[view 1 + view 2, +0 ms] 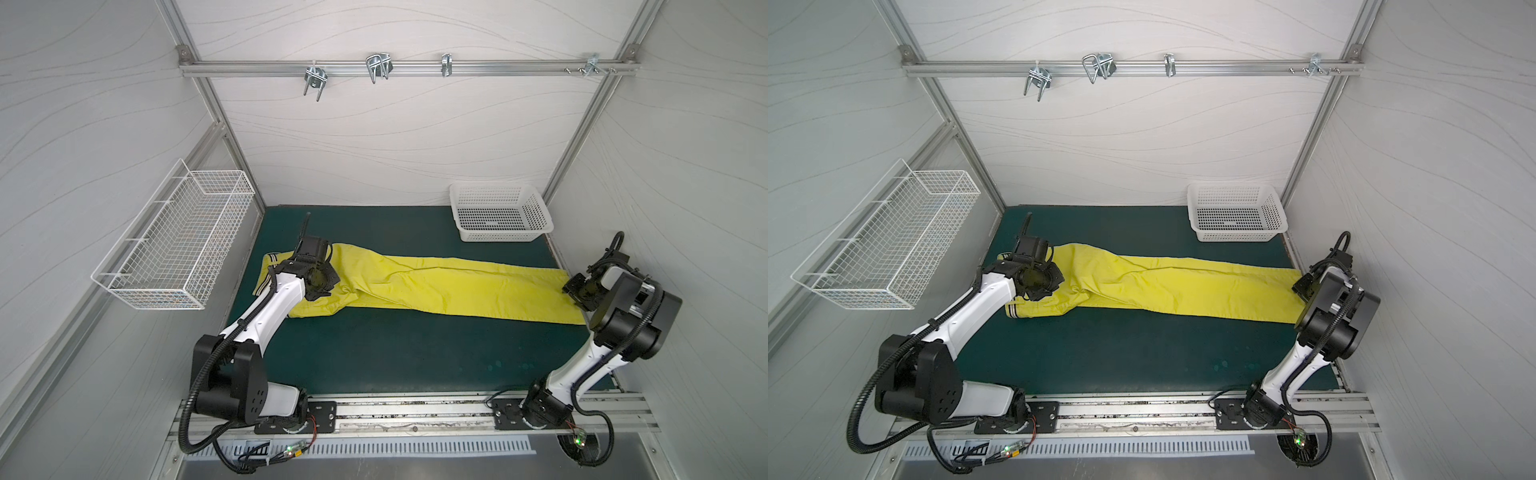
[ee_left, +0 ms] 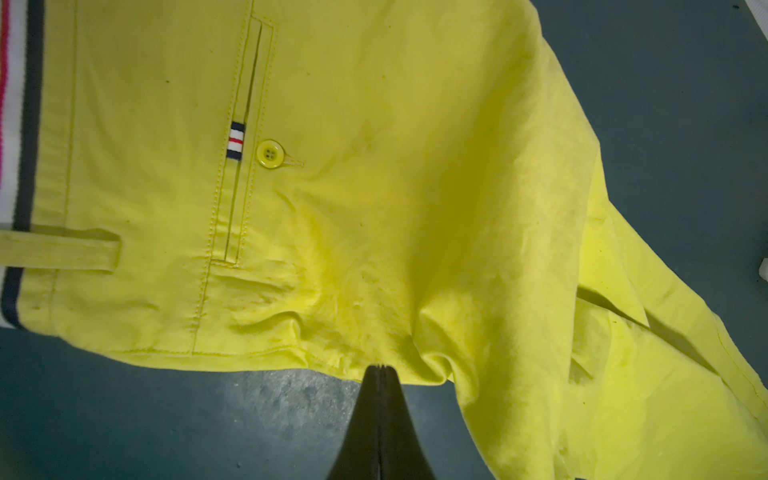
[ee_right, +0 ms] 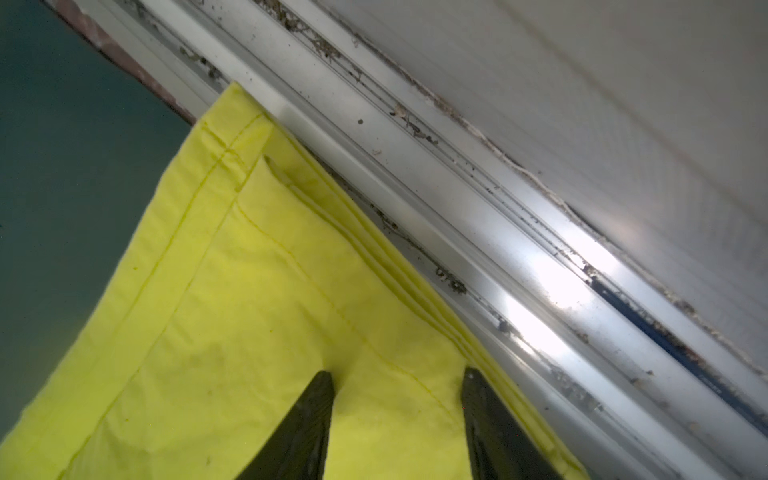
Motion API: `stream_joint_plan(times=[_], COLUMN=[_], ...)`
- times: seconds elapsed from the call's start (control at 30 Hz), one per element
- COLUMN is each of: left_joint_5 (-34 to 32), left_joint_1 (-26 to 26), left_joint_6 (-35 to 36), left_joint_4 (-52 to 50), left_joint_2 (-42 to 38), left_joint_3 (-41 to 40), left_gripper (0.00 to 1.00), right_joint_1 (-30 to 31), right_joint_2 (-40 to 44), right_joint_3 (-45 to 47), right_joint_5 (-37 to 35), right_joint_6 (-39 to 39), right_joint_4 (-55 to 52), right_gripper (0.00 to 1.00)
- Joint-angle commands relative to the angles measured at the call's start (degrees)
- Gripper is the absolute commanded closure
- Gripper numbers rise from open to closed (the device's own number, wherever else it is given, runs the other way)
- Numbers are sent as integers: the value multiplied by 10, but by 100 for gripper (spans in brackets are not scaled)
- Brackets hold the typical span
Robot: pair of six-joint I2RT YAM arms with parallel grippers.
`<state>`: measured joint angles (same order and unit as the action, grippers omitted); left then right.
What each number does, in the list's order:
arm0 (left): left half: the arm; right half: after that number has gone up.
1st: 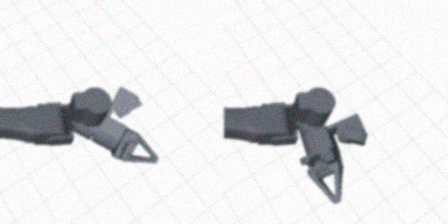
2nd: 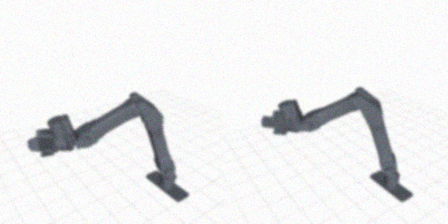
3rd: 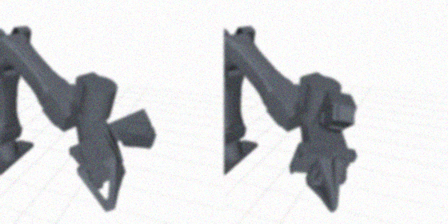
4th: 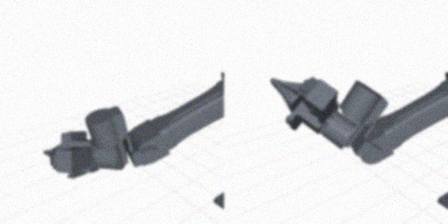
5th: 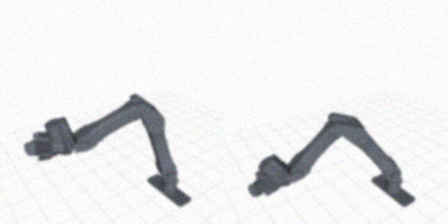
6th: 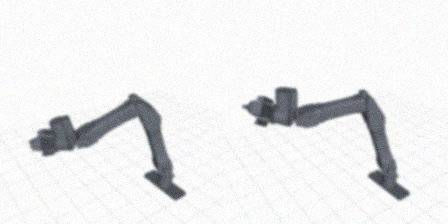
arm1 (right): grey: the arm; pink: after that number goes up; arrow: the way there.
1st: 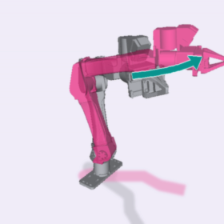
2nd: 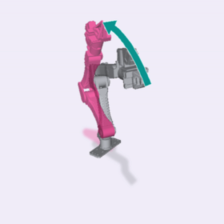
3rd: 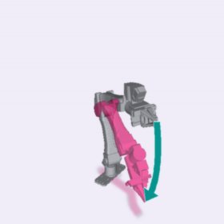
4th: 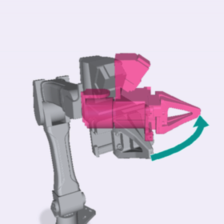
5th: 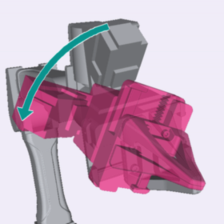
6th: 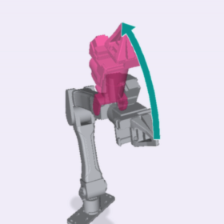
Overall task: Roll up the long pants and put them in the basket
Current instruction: Fold the long pant at the center of the board.
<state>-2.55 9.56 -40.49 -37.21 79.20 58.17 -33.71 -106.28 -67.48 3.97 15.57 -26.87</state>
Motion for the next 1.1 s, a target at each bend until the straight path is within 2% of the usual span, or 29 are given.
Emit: stream_joint_plan(times=[0.0,0.03,0.13,0.33,0.43,0.47,0.5,0.53,0.63,0.87,0.97,1.0,1.03,1.07], left_joint_5=[-17,-19,-20,-16,-14,-13,-12,-12,-8,-4,-2,0,2,3], left_joint_1=[2,2,1,1,1,1,1,1,1,1,1,1,1,1], left_joint_6=[5,5,5,4,1,1,-1,-2,-3,1,0,0,-1,-3], left_joint_4=[-12,-12,-12,-12,-10,-9,-8,-8,-7,-8,-8,-6,-6,-6], left_joint_2=[-19,-24,-35,-44,-46,-47,-48,-49,-49,-46,-40,-38,-36,-35], left_joint_3=[10,7,-1,-10,-14,-15,-17,-17,-19,-17,-14,-13,-12,-10], left_gripper=[100,100,100,100,100,100,100,100,100,100,100,100,100,100], right_joint_1=[4,4,6,13,18,19,19,18,16,6,-1,-7,-12,-13], right_joint_2=[-36,-40,-44,-11,19,24,27,31,42,44,40,31,24,19], right_joint_3=[-8,-9,-9,12,13,11,7,5,12,9,3,0,-4,-4], right_joint_5=[37,42,55,59,39,34,23,15,1,-13,-29,-15,-8,-6], right_joint_6=[-7,-7,-9,-6,-5,-5,-4,-1,2,4,6,6,8,10], right_joint_4=[-28,-30,-33,-23,-25,-29,-35,-37,-33,-37,-39,-42,-42,-42], right_gripper=[65,80,100,100,100,86,62,54,47,44,29,21,1,1])
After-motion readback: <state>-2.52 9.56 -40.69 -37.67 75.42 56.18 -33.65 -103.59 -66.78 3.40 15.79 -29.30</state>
